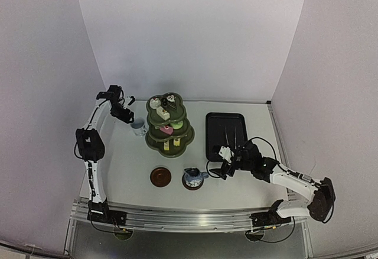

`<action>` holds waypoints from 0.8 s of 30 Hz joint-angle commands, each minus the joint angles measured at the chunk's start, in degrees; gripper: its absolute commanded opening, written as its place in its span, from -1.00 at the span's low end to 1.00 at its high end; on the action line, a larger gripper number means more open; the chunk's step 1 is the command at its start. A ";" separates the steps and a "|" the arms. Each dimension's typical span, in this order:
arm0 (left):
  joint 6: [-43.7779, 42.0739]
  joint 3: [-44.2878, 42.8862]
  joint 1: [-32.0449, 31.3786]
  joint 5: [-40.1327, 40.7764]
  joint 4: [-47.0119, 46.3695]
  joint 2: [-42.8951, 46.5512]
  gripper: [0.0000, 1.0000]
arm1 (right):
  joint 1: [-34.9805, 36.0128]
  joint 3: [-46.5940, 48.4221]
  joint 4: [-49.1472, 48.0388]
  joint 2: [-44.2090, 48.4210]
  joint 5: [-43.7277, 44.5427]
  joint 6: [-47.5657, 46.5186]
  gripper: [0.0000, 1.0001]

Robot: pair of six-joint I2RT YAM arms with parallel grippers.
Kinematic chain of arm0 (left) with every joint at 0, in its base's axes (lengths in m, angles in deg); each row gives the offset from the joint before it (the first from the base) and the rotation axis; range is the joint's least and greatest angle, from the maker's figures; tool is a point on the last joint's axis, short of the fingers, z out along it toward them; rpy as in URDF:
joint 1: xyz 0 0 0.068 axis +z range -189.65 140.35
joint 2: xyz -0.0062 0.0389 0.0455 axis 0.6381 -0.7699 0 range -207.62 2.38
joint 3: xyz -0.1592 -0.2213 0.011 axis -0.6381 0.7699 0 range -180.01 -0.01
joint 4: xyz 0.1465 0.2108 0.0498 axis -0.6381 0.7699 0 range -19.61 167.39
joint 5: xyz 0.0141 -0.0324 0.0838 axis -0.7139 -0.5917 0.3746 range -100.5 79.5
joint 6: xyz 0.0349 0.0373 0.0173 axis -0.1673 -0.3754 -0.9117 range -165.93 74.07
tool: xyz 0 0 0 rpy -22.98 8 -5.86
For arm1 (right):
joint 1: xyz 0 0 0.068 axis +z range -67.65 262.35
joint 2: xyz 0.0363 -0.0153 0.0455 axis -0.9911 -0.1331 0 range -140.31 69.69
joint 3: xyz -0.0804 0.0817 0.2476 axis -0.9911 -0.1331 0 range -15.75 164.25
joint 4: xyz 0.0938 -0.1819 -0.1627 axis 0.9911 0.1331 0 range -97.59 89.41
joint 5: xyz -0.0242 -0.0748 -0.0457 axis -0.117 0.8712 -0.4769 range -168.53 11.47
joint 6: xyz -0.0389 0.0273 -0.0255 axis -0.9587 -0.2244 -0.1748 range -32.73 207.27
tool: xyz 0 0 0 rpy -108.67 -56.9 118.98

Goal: Serve the afternoon tea

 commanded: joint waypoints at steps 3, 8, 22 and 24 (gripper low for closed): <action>-1.29 -4.68 -2.27 2.66 -3.06 -4.14 0.46 | 0.30 3.08 1.41 2.16 2.21 7.17 0.92; 0.26 -4.93 -2.33 2.90 -4.45 -6.16 0.11 | 0.34 4.42 1.67 2.23 2.32 8.12 0.92; 12.33 -3.25 -2.64 7.25 -3.06 -5.03 -1.00 | 1.09 4.56 1.87 3.91 4.08 11.01 0.92; 17.72 -0.39 -2.23 9.86 -2.04 -2.42 -1.00 | 1.44 4.45 1.86 4.28 4.66 11.38 0.92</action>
